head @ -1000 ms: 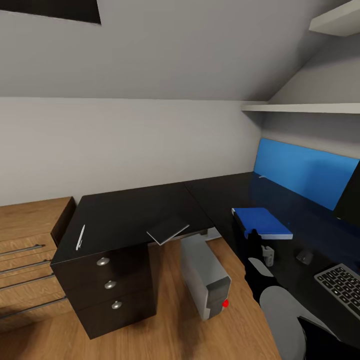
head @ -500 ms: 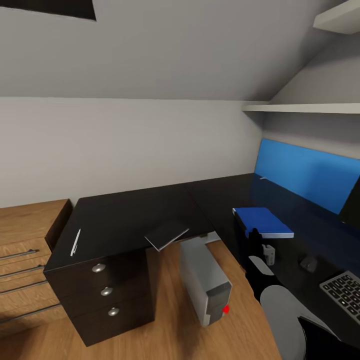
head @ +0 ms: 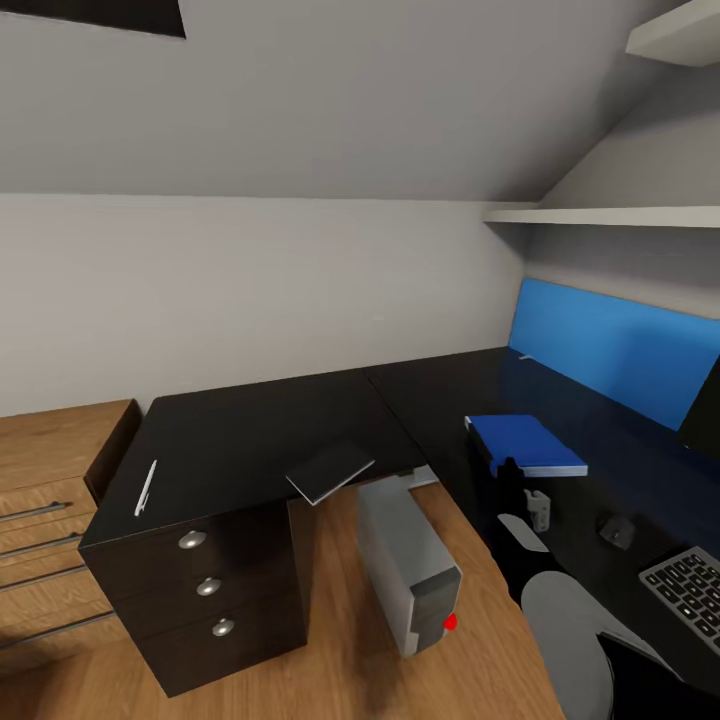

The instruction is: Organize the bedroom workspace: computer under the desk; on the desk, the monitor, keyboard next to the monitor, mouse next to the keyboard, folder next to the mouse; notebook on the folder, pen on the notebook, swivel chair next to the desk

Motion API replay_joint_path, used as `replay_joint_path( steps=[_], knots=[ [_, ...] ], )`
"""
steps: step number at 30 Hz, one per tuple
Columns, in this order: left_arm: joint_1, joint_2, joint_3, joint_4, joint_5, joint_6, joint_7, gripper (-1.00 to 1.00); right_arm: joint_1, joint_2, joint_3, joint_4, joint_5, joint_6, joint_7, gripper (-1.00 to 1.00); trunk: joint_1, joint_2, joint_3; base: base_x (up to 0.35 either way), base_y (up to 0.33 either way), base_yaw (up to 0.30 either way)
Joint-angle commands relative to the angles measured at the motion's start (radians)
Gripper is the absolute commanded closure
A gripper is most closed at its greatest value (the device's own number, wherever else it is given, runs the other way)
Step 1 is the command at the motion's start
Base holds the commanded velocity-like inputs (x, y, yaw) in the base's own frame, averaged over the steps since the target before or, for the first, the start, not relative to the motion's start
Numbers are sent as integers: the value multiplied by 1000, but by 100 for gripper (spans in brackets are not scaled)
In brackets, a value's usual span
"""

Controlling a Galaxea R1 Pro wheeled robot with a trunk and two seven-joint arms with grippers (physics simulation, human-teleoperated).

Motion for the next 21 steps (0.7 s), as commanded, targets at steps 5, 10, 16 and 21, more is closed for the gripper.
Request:
replay_joint_path(
  steps=[5,10,16,21],
  knots=[
    [0,0,-7,0,6,-3,3,-100,0,0,-11,3,-30,3,-27,100,0,0,-1,0,0,0],
    [0,0,-7,0,6,-3,3,-100,0,0,-11,3,-30,3,-27,100,0,0,-1,0,0,0],
    [0,0,-7,0,6,-3,3,-100,0,-1,-12,2,-30,3,-28,100,0,0,-1,0,0,0],
    [0,-1,-7,0,6,-3,3,-100,0,-5,-13,1,-30,3,-28,100,0,0,-1,0,0,0]
  ],
)
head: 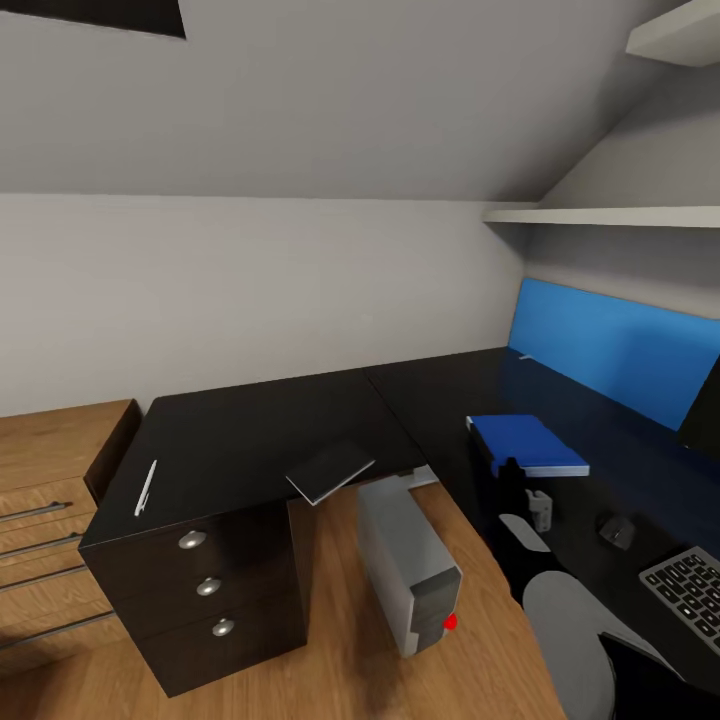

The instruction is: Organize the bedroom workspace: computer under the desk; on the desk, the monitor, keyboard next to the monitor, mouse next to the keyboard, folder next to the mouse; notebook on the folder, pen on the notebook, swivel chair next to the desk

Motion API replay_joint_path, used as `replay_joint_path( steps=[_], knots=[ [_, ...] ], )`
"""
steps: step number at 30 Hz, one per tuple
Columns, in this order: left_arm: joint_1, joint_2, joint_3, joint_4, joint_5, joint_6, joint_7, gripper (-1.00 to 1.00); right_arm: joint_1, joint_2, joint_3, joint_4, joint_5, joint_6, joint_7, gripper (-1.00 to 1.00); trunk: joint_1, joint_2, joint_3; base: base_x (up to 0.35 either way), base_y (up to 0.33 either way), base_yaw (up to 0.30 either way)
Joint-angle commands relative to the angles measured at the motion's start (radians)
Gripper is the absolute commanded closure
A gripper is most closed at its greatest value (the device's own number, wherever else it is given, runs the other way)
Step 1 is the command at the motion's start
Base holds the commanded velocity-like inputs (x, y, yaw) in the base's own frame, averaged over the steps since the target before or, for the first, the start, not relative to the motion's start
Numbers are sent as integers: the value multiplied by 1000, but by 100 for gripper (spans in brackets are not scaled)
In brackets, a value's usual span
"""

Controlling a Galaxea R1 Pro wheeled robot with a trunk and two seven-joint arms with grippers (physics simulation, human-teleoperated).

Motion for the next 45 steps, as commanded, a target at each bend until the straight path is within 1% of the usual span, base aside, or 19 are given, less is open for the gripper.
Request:
replay_joint_path(
  steps=[1,6,9,24,25,45],
  knots=[
    [0,0,-7,0,6,-3,3,-100,0,-2,-13,3,-30,3,-25,100,0,0,-1,0,0,0],
    [0,-1,-7,0,6,-3,3,-100,0,-7,-13,3,-31,3,-35,100,0,0,-1,0,0,0],
    [0,-1,-7,0,6,-3,3,-100,0,-9,-13,1,-30,3,-62,100,0,0,-1,0,0,0],
    [0,-1,-7,0,6,-3,3,-100,0,-9,-13,1,-30,2,-68,100,0,0,-1,0,0,0],
    [0,-1,-7,0,6,-3,3,-100,0,-9,-13,1,-30,2,-68,-100,0,0,-1,0,0,0],
    [0,-1,-7,0,6,-4,2,-100,0,-9,-13,1,-30,-1,-68,-100,0,0,-1,-9,0,0]
  ],
)
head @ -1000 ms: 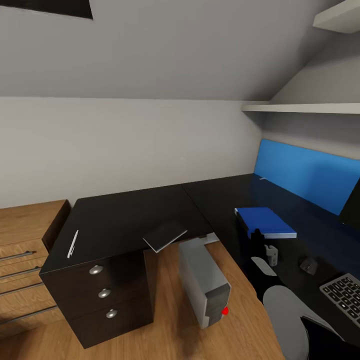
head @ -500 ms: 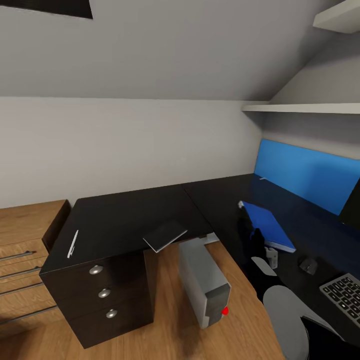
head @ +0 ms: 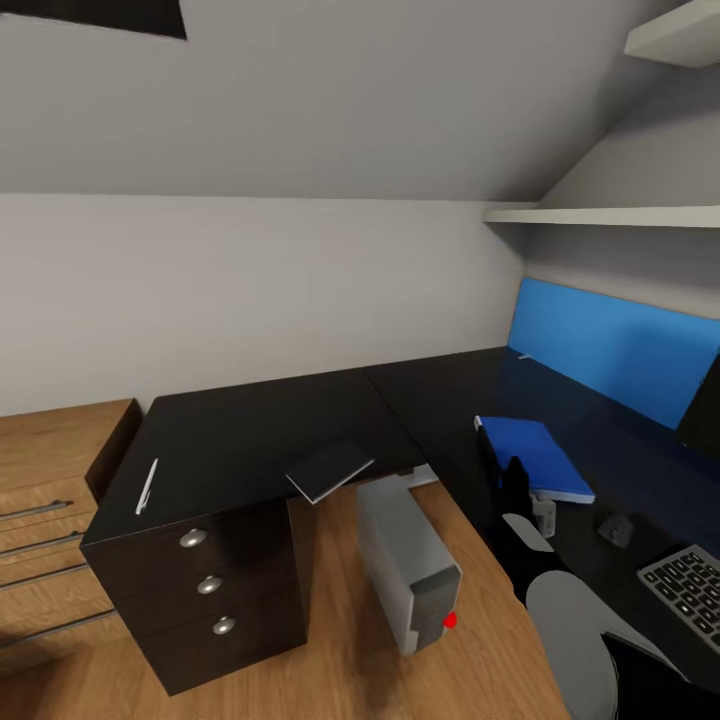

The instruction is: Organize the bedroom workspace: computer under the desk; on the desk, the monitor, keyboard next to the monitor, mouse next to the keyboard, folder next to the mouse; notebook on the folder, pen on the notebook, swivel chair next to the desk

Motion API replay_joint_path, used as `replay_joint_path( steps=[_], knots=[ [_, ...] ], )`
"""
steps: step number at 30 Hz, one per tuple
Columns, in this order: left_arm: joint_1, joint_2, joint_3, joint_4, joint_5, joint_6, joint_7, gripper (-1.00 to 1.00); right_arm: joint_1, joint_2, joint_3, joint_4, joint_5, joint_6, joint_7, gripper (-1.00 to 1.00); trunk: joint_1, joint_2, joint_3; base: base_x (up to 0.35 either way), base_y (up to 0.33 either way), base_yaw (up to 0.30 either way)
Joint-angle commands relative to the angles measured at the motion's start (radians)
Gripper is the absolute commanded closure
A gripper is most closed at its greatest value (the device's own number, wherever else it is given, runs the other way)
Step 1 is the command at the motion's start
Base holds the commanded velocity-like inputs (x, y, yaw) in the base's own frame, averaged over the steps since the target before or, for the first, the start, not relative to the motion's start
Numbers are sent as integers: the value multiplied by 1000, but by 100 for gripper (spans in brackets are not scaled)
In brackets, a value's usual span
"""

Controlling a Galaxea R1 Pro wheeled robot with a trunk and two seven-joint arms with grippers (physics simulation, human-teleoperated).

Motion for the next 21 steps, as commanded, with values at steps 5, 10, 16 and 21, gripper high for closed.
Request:
replay_joint_path(
  steps=[5,10,16,21],
  knots=[
    [-1,0,-7,0,6,-2,3,-100,0,0,-10,3,-28,1,2,-100,0,0,-1,-226,0,0],
    [-1,0,-7,0,6,-3,3,-100,0,0,-10,3,-28,1,2,-100,0,0,-1,-103,0,0],
    [-1,0,-7,0,6,-2,3,-100,0,0,-10,3,-28,2,2,-100,0,0,-1,-187,0,0],
    [-1,0,-7,0,6,-3,3,-100,0,3,-8,3,-26,4,5,-100,0,0,-1,-61,0,0]
  ],
)
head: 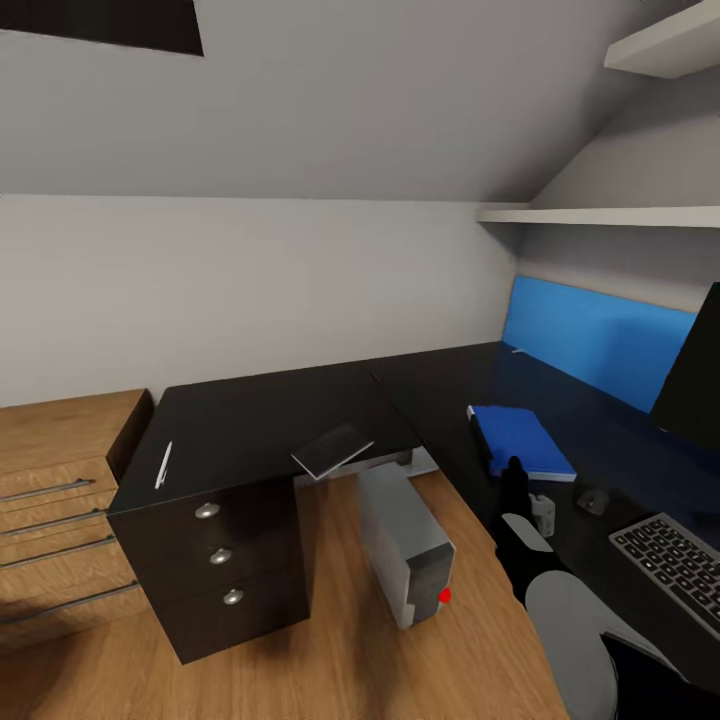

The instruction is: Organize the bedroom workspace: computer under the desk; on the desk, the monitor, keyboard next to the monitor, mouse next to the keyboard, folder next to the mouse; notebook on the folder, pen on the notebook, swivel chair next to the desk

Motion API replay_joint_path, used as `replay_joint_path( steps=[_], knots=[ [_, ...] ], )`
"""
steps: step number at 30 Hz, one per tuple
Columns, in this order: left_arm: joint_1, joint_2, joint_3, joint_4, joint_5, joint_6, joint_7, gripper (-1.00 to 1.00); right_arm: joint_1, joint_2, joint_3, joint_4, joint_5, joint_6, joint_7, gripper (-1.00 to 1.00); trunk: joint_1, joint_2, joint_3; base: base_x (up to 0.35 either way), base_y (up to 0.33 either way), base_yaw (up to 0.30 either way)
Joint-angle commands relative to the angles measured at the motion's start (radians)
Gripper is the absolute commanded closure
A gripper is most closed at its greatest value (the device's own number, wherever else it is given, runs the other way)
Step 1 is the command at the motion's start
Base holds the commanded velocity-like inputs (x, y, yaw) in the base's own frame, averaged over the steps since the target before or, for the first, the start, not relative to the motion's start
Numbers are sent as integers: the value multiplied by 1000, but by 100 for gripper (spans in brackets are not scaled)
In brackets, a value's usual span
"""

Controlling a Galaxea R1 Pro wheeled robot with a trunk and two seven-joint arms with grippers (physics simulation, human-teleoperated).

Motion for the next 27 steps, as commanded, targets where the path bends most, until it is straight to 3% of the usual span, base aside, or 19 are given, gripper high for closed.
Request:
replay_joint_path(
  steps=[1,14,27],
  knots=[
    [-1,0,-7,0,6,-3,3,-100,0,2,-8,3,-29,3,5,-100,0,0,-1,-11,0,0],
    [-1,0,-7,0,6,-2,4,-100,0,12,-7,8,-27,5,6,-100,0,0,-1,-96,0,0],
    [-1,0,-7,0,6,-2,5,-100,0,27,45,11,-27,5,6,-100,0,0,-1,-2,0,0]
  ],
)
